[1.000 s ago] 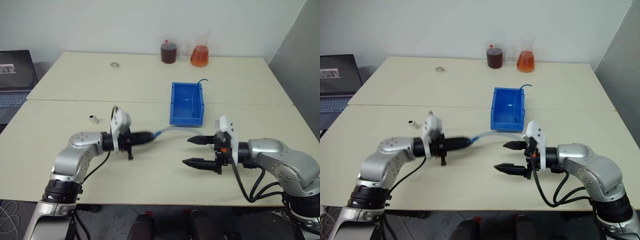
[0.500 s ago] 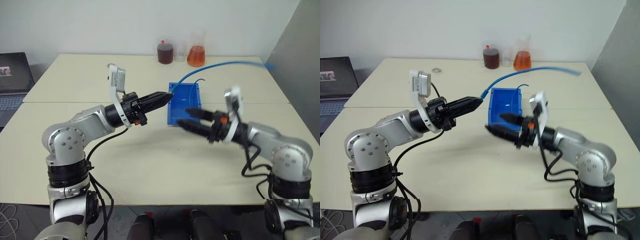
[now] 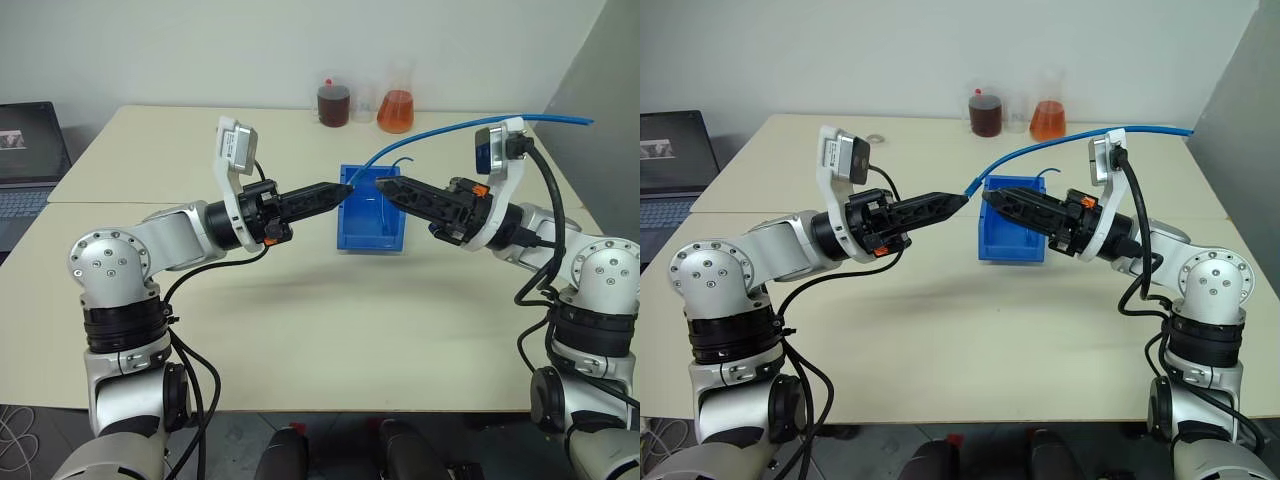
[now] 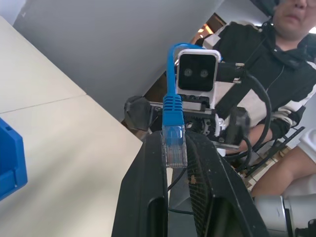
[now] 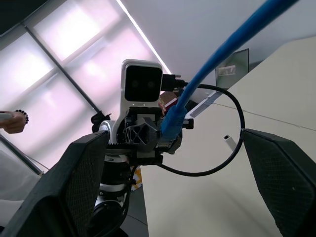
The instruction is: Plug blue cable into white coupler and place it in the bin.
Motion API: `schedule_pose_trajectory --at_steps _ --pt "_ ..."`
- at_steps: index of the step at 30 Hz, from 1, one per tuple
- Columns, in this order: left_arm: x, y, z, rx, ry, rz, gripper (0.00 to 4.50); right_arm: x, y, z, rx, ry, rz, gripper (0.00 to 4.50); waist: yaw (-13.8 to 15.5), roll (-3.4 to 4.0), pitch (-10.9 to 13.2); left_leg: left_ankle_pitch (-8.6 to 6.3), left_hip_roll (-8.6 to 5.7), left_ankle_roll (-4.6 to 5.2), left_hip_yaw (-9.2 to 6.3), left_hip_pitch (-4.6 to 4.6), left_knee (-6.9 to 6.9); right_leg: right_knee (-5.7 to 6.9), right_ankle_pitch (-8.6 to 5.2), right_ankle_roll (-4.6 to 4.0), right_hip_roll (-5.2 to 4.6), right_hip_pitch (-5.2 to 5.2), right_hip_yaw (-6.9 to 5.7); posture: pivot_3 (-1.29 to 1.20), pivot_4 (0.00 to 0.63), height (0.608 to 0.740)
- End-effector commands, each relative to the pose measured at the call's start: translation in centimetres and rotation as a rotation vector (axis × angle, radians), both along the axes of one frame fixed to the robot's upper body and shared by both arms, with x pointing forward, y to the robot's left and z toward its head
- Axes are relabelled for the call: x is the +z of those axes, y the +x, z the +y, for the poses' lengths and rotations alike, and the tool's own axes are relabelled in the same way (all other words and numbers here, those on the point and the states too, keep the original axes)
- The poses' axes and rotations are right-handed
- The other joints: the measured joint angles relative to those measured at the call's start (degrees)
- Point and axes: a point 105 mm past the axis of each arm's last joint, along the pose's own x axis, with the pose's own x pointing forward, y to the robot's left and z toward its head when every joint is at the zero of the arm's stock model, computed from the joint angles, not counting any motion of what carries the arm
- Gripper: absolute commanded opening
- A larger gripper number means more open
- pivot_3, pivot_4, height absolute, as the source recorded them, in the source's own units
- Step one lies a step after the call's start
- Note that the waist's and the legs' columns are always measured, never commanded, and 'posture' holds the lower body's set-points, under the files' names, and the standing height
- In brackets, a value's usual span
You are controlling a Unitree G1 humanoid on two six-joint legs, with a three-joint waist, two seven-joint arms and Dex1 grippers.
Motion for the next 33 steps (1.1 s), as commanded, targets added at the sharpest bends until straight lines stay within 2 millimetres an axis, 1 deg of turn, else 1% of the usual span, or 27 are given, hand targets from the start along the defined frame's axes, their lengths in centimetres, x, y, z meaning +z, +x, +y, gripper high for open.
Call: schedule_pose_trajectory --at_steps 1,3,12,13,15,16,26,30,32,33 --pt "0.9 -1.1 -0.4 -0.072 -0.008 -0.035 0.26 1.1 -0.6 0.3 0.049 0.029 -0.026 4.5 0.0 0.0 0.0 0.0 0.0 0.0 0.0 0.0 0.0 0.0 0.0 0.0 0.0 0.0 -0.01 0.0 0.15 0.74" --pt "0.9 -1.4 -0.6 -0.088 -0.006 -0.036 0.26 1.1 -0.6 0.5 0.061 0.029 -0.024 4.5 0.0 0.0 0.0 0.0 0.0 0.0 0.0 -0.01 0.0 0.0 0.0 0.0 0.0 0.0 0.0 0.0 0.15 0.74" --pt "0.7 -1.6 -0.6 -0.091 -0.001 -0.034 0.26 1.1 -0.6 1.2 0.108 0.017 -0.021 4.5 0.1 0.0 0.0 0.0 0.0 0.0 -0.01 -0.04 0.0 -0.02 0.0 0.0 0.0 -0.01 -0.01 0.0 0.15 0.74" --pt "0.7 -1.6 -0.6 -0.091 -0.002 -0.034 0.26 1.0 -0.6 1.3 0.111 0.017 -0.021 4.14 0.1 0.0 0.0 0.0 0.0 0.0 -0.01 -0.04 0.0 -0.03 0.0 0.0 -0.01 -0.02 0.0 0.0 0.15 0.74" --pt "0.7 -1.6 -0.7 -0.091 -0.004 -0.032 0.26 1.0 -0.6 1.3 0.118 0.017 -0.02 3.8 0.1 0.0 0.0 0.0 0.0 0.0 -0.01 -0.04 0.0 -0.03 0.0 0.0 -0.01 -0.02 -0.01 0.0 0.15 0.74" --pt "0.7 -1.7 -0.7 -0.091 -0.004 -0.032 0.26 1.0 -0.6 1.4 0.122 0.015 -0.02 3.48 0.1 0.0 0.0 0.0 0.0 0.0 -0.01 -0.04 0.0 -0.03 0.0 0.0 -0.01 -0.02 -0.01 0.0 0.15 0.74" --pt "0.2 -2.0 -0.6 -0.09 -0.004 -0.027 0.26 1.1 -0.3 1.4 0.129 0.018 -0.01 1.44 0.1 0.0 0.0 0.0 0.0 0.0 0.0 -0.06 0.0 -0.03 0.0 0.0 0.0 -0.05 0.0 0.0 0.15 0.74" --pt "0.2 -1.9 -0.6 -0.084 -0.007 -0.026 0.26 1.0 -0.5 1.4 0.14 0.015 -0.007 0.5 0.1 0.0 0.0 0.0 0.0 0.0 0.0 -0.08 -0.01 -0.03 0.0 0.0 0.0 -0.07 0.01 0.0 0.15 0.74" --pt "0.2 -1.8 -0.6 -0.082 -0.008 -0.026 0.26 1.0 -0.5 1.4 0.147 0.014 -0.005 0.13 0.1 0.0 0.0 0.0 0.0 0.0 0.0 -0.08 -0.01 -0.03 0.0 0.01 0.0 -0.08 0.0 0.0 0.15 0.74" --pt "0.3 -1.8 -0.6 -0.08 -0.006 -0.028 0.26 0.9 -0.6 1.4 0.151 0.012 -0.004 0.09 0.1 0.0 0.0 0.0 0.0 0.0 0.0 -0.09 -0.01 -0.03 0.0 0.0 0.0 -0.08 0.0 0.0 0.15 0.74"
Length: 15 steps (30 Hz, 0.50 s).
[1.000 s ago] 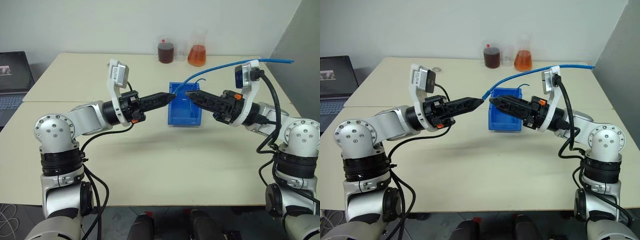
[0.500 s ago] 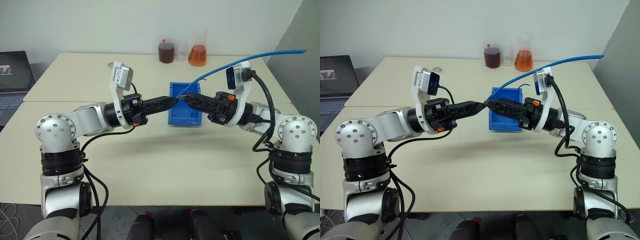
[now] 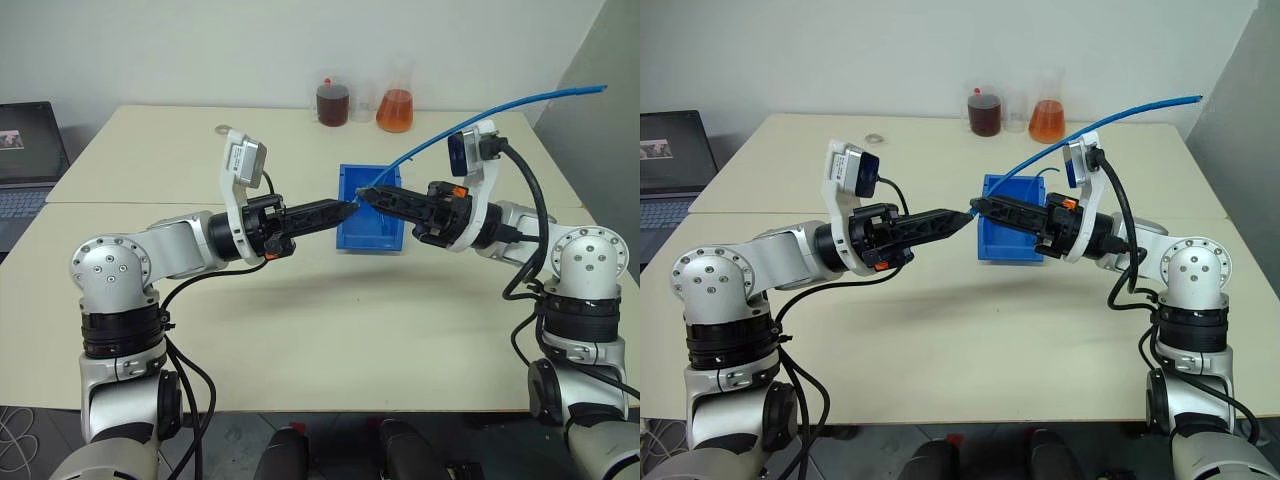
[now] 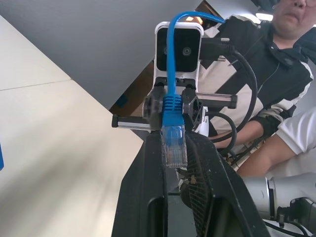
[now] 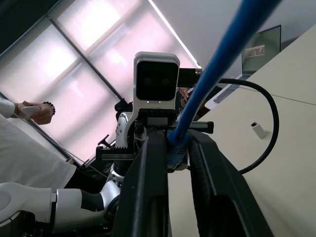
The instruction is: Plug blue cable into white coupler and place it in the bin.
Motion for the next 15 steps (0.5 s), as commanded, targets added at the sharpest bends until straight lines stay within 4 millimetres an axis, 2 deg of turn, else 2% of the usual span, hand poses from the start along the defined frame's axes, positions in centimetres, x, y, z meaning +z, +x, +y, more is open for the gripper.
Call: schedule_pose_trajectory --at_steps 1,6,8,11,15 --pt "1.0 -0.6 0.0 -0.014 -0.011 -0.047 0.26 1.1 -0.8 -0.1 0.038 0.009 -0.041 0.09 0.0 0.0 0.0 0.0 0.0 0.0 0.0 0.0 0.0 0.0 0.0 0.0 0.0 0.0 0.01 0.0 0.15 0.74" --pt "0.9 -0.8 0.0 -0.015 -0.003 -0.084 0.26 1.0 -0.8 -0.1 0.041 -0.001 -0.038 0.09 0.0 0.0 0.0 0.0 0.0 0.0 0.0 -0.13 0.0 0.01 0.0 0.0 0.0 -0.13 0.0 0.0 0.15 0.74" --pt "1.0 -1.1 0.1 -0.026 -0.012 -0.087 0.96 1.1 -0.5 -0.1 0.022 0.0 -0.041 0.09 0.0 0.0 0.0 0.01 0.0 -0.01 0.01 -0.31 0.02 0.05 0.0 0.0 0.0 -0.31 0.01 0.0 0.15 0.74" --pt "0.9 -1.3 0.6 -0.016 -0.011 -0.106 1.53 1.0 0.1 0.0 -0.009 -0.005 -0.047 0.09 0.0 0.0 0.0 0.03 0.01 -0.04 0.01 -0.72 0.07 0.15 0.02 -0.01 0.0 -0.77 0.02 0.0 0.15 0.74" --pt "0.9 -1.7 1.7 -0.008 0.007 -0.112 2.33 0.5 0.3 0.0 -0.019 -0.028 -0.043 0.09 -0.1 0.0 0.0 0.1 0.01 -0.17 0.03 -0.74 0.02 0.1 0.01 -0.02 0.0 -0.79 0.03 0.0 0.15 0.74"
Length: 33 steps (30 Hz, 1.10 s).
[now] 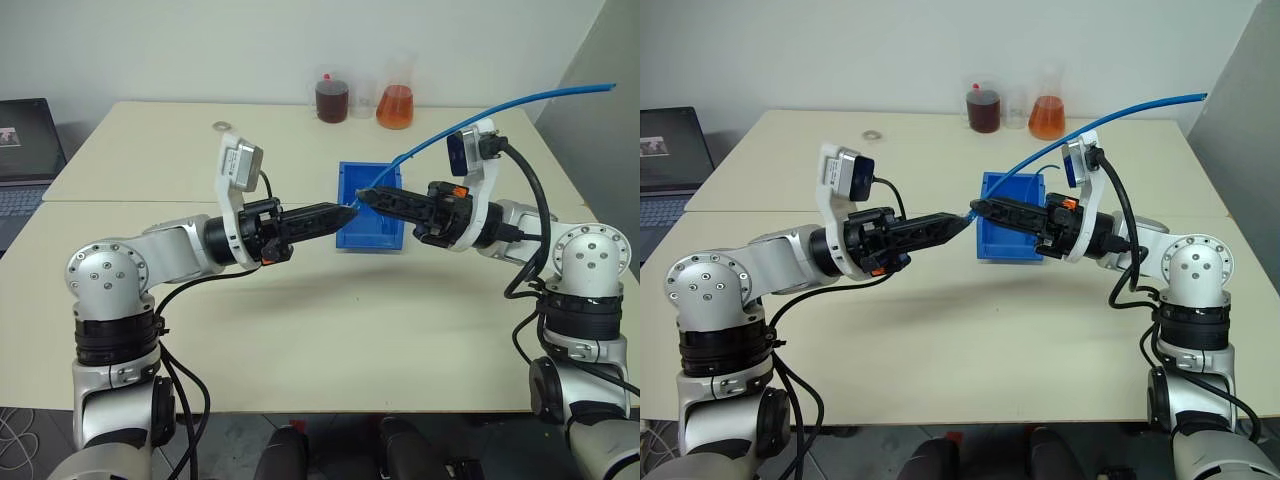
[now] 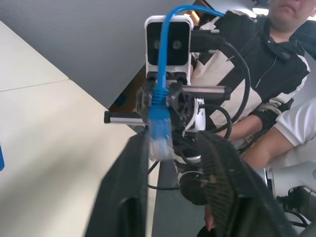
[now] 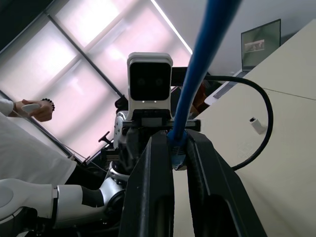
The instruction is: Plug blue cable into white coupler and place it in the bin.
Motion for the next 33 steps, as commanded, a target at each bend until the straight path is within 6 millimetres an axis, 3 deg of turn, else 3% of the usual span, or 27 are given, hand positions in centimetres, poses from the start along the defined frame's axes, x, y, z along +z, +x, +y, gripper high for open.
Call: schedule_pose_trajectory --at_steps 1,8,11,14,18,21,23,28,33 --pt "1.2 -0.8 1.2 0.01 -0.006 -0.069 2.52 0.7 0.1 0.0 -0.01 0.0 -0.041 0.09 0.0 0.0 0.0 0.0 0.0 0.01 0.0 -0.01 0.0 0.0 0.0 0.0 0.0 0.0 0.0 0.0 0.15 0.74" --pt "-0.4 0.0 5.4 0.256 0.065 -0.085 3.9 0.7 0.3 -0.1 -0.007 0.005 -0.043 0.09 -0.2 0.02 0.0 -0.09 0.02 0.15 0.03 0.02 -0.02 -0.01 0.0 0.0 -0.01 -0.02 0.04 0.0 0.15 0.74" --pt "-3.0 0.7 8.5 0.504 0.209 -0.157 4.46 0.7 0.5 -0.1 -0.009 0.006 -0.046 0.09 -0.4 0.03 0.0 -0.09 0.03 0.15 0.03 0.0 -0.02 -0.01 0.0 0.0 0.0 -0.04 0.04 0.0 0.15 0.74" --pt "-5.3 1.0 11.1 0.709 0.31 -0.197 4.46 0.4 0.7 0.0 -0.014 0.001 -0.046 0.09 -0.5 0.05 0.0 -0.09 0.01 0.15 0.14 0.04 -0.09 -0.04 0.0 0.0 -0.05 -0.05 0.15 0.0 0.15 0.74" --pt "-9.8 1.6 15.7 1.051 0.624 -0.291 4.46 0.1 0.7 0.2 -0.005 -0.005 -0.045 0.09 0.0 0.07 0.0 -0.1 0.02 0.16 0.12 0.04 -0.07 -0.08 0.0 0.0 -0.05 -0.03 0.15 0.0 0.15 0.74" --pt "-11.1 1.6 18.1 1.233 0.682 -0.296 4.46 0.0 0.8 0.4 -0.002 -0.005 -0.047 0.09 0.2 0.07 0.0 -0.1 -0.02 0.17 0.17 0.04 -0.07 -0.06 0.01 0.0 -0.09 -0.06 0.2 0.0 0.15 0.74" --pt "-11.7 1.5 19.3 1.284 0.725 -0.302 4.46 0.0 0.8 0.4 -0.002 -0.006 -0.048 0.09 0.4 0.06 0.0 -0.1 0.0 0.17 0.13 -0.02 -0.01 -0.06 0.04 0.01 -0.09 -0.05 0.12 0.0 0.15 0.74" --pt "-13.4 1.2 24.3 1.362 0.868 -0.286 4.46 0.2 1.0 0.5 -0.008 0.002 -0.047 0.09 0.2 0.06 0.0 -0.11 -0.01 0.18 0.14 -0.01 -0.01 -0.05 0.05 0.02 -0.09 -0.05 0.12 0.0 0.15 0.74" --pt "-14.2 3.2 25.4 1.312 0.874 -0.289 4.46 -0.1 0.9 0.3 -0.012 -0.015 -0.051 0.09 0.3 0.06 0.0 -0.11 0.02 0.19 0.12 -0.01 -0.03 -0.03 0.07 0.0 -0.05 -0.06 0.05 0.0 0.15 0.74"
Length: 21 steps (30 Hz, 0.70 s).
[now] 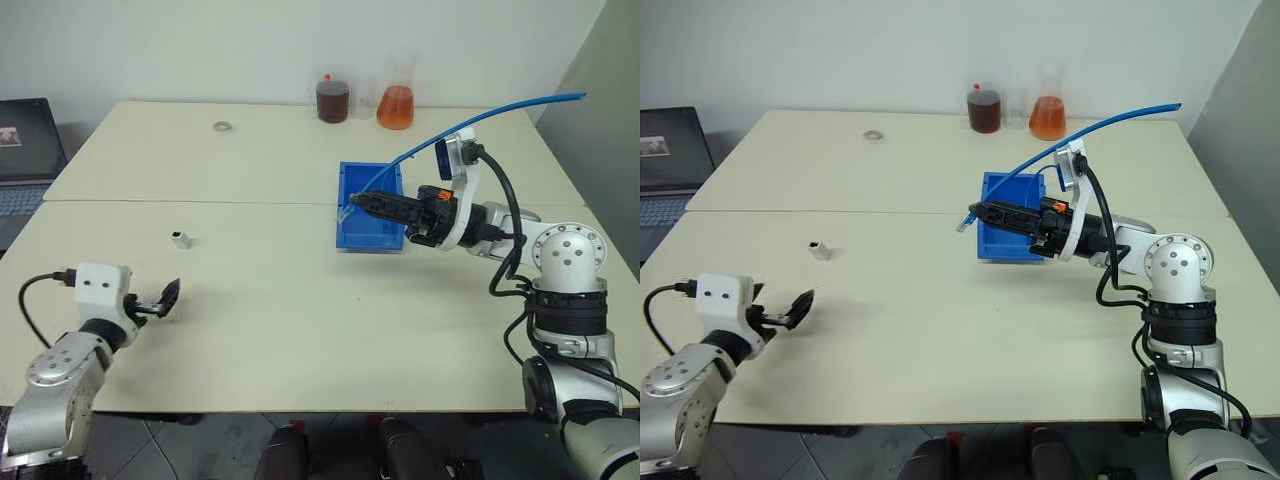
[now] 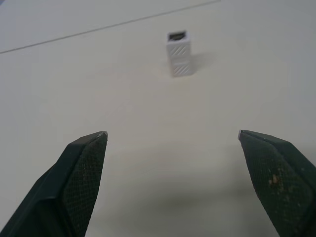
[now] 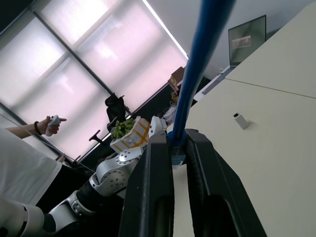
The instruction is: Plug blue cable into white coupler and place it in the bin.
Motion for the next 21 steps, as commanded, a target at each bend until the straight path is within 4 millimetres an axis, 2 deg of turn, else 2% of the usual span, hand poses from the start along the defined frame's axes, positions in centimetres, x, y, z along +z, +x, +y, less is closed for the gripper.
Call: schedule_pose_trajectory --at_steps 1,8,12,21 --pt "1.0 2.0 0.4 -0.056 0.031 -0.037 4.46 1.2 -0.5 -0.1 0.008 0.009 -0.061 0.09 0.2 -0.02 0.0 0.0 -0.02 0.0 -0.02 -0.01 0.01 0.02 0.0 0.0 0.0 0.01 -0.04 0.0 0.15 0.74" --pt "0.4 5.6 -1.0 -0.167 -0.008 -0.011 4.46 1.3 -0.2 -0.3 -0.015 0.005 -0.069 0.09 0.0 -0.06 0.0 0.0 -0.04 0.0 -0.02 -0.03 0.03 0.02 0.05 -0.02 -0.05 0.03 -0.07 0.0 0.15 0.74" --pt "-0.1 7.3 -1.1 -0.162 0.012 0.021 4.46 1.4 -0.2 -0.5 -0.03 -0.002 -0.074 0.09 -0.2 -0.06 0.0 0.0 -0.05 0.0 -0.03 -0.02 0.01 0.1 0.06 -0.04 -0.05 -0.02 -0.08 0.0 0.15 0.74" --pt "-1.5 8.7 -1.5 -0.14 0.02 0.063 4.46 1.4 -0.1 -1.0 -0.063 -0.012 -0.083 0.09 -0.1 -0.05 0.0 0.01 -0.05 0.01 -0.03 0.05 0.09 0.36 0.06 -0.04 -0.04 -0.03 -0.06 0.0 0.15 0.74"
